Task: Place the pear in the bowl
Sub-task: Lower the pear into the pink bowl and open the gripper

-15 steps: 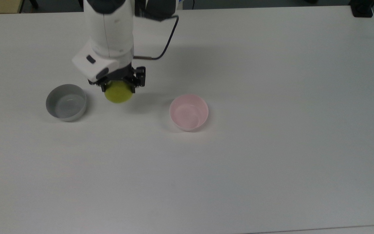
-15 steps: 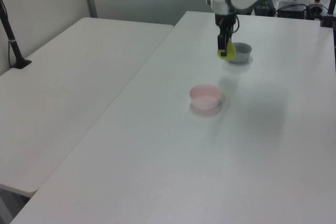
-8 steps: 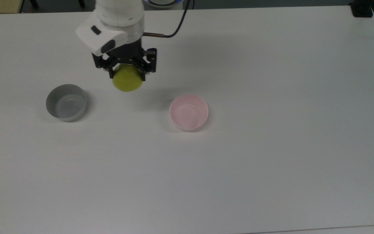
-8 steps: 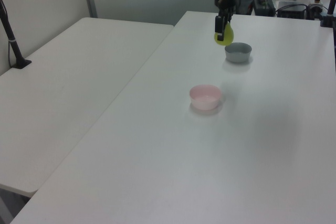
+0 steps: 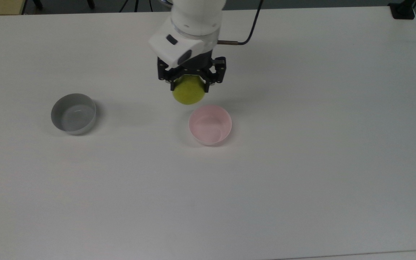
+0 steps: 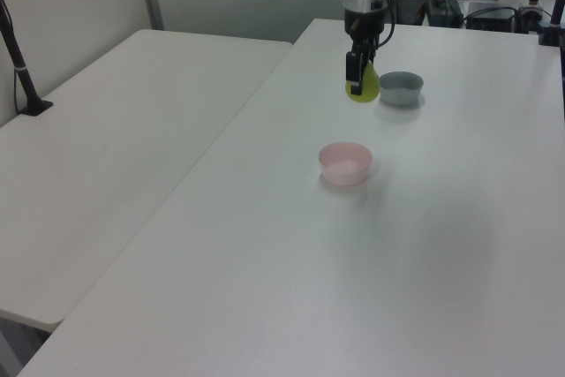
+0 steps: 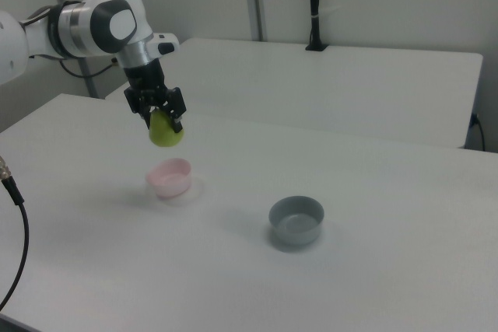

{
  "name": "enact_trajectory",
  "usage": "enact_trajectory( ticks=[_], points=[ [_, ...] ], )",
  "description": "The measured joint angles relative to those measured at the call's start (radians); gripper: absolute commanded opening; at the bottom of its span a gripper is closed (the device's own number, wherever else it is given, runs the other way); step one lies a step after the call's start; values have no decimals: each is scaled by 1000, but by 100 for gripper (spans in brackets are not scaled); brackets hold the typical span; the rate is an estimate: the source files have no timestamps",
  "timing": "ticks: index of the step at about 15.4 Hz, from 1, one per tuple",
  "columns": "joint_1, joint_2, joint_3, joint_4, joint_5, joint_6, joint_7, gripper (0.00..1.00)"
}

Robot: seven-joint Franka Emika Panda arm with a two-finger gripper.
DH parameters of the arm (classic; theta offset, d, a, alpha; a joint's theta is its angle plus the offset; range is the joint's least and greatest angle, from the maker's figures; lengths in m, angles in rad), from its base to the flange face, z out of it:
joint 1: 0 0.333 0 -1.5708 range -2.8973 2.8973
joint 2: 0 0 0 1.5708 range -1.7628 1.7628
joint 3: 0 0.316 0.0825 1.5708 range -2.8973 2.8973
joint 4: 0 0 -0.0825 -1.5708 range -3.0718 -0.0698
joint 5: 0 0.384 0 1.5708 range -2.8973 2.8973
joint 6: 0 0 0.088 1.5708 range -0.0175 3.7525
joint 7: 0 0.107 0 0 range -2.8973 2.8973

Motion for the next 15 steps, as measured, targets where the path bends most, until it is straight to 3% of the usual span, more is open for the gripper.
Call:
enact_trajectory(
  ticks=[10, 15],
  points=[
    [68, 165, 1, -9, 0, 150, 29, 65],
    [70, 190, 1, -9, 0, 166, 29, 65]
  ],
)
